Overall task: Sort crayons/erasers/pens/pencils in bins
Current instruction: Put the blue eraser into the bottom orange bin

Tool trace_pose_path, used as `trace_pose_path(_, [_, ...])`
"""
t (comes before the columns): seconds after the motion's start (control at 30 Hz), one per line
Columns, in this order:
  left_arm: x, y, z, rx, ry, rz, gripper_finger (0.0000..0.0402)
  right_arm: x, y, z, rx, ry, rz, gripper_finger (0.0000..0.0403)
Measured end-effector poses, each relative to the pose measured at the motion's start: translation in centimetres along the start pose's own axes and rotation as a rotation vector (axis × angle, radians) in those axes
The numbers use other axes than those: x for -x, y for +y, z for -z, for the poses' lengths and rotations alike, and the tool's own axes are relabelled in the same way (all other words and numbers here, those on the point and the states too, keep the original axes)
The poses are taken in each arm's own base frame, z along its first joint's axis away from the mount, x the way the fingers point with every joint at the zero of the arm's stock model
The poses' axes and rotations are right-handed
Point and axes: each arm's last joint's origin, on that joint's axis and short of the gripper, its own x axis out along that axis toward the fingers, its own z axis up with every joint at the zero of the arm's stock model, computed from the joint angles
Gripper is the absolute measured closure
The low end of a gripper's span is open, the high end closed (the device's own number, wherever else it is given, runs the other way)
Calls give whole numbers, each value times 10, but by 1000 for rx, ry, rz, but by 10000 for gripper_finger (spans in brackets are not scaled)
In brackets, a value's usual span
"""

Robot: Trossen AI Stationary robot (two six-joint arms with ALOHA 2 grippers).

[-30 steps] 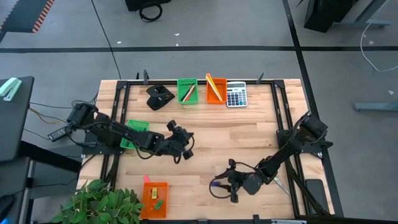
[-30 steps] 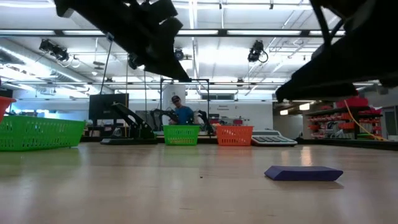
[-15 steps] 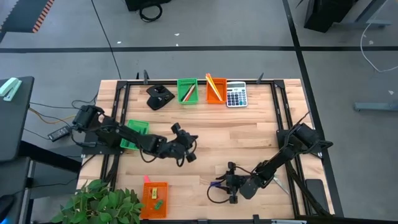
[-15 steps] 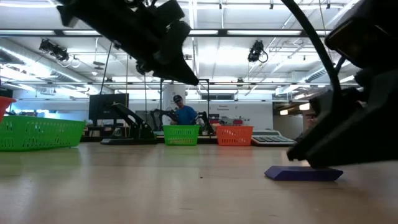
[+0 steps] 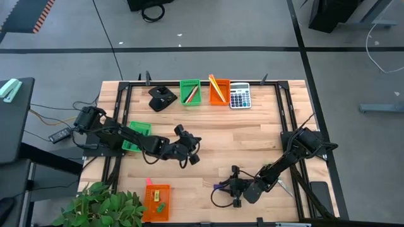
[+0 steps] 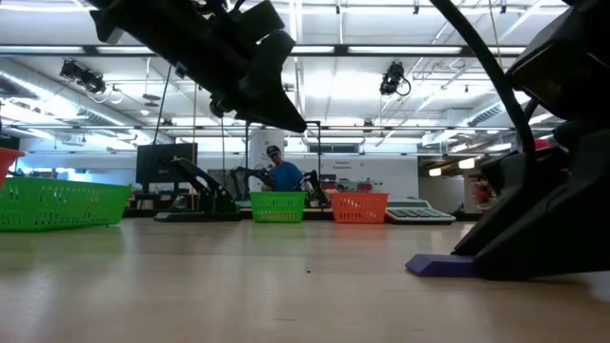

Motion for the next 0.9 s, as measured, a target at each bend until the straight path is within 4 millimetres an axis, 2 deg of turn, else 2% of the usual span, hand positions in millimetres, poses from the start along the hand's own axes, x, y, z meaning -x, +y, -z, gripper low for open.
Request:
trace_pose_path(0.2, [0, 0, 0, -61, -1, -1, 387, 0, -1, 0, 3, -1, 10, 318])
trace_pose_path(0.4, [0, 0, 0, -112, -1, 0, 384, 4, -3, -6, 20, -14, 23, 310])
trace_pose_path(0.6, [2, 1, -3, -107, -12, 4, 376, 9, -3, -22, 2, -66, 25, 312])
trace_pose_path(0.77, [14, -1, -11, -118, -40, 28, 387, 10, 0, -34, 5, -101, 23, 313])
trace_pose_path(0.9, [32, -7, -18, -187, -78, 79, 390, 8, 8, -49, 41, -144, 30, 313])
